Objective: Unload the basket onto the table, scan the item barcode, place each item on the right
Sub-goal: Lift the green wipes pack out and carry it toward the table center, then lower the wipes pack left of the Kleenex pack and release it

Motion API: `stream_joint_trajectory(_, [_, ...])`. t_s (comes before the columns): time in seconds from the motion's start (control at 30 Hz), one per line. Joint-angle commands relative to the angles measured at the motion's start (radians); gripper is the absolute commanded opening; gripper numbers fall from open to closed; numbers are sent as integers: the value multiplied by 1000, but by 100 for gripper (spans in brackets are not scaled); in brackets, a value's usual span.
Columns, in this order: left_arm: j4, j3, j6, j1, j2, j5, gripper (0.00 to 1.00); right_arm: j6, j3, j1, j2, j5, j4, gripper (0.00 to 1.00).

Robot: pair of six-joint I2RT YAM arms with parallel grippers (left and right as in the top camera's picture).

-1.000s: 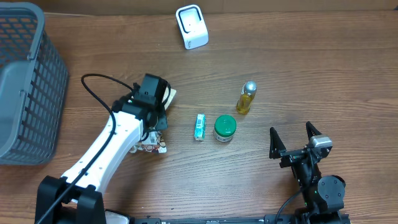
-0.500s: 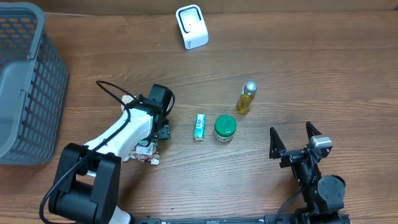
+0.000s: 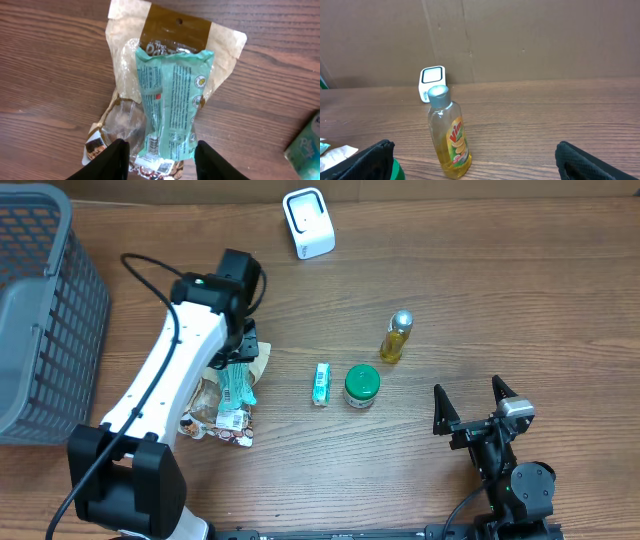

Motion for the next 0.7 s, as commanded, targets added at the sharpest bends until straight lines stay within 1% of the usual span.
stream_joint_trajectory(0.0, [2, -55, 5, 33, 3, 87, 47, 7, -10, -4, -7, 0, 7, 100])
stream_joint_trajectory(0.1, [55, -124, -7, 49, 3, 107, 36, 7, -10, -4, -7, 0, 7, 100])
stream_joint_trajectory(0.13, [80, -149, -7, 51, 3, 128, 35, 7, -10, -4, -7, 0, 7, 100])
stream_joint_trajectory(0.2, [142, -211, -8, 51, 3, 151, 36, 7, -10, -4, -7, 0, 7, 100])
stream_joint_trajectory(0.53, [349, -413, -33, 51, 4, 128, 38, 7, -10, -4, -7, 0, 7, 100])
stream_joint_trajectory(0.67, [357, -426, -33, 51, 3, 128, 48, 7, -10, -4, -7, 0, 7, 100])
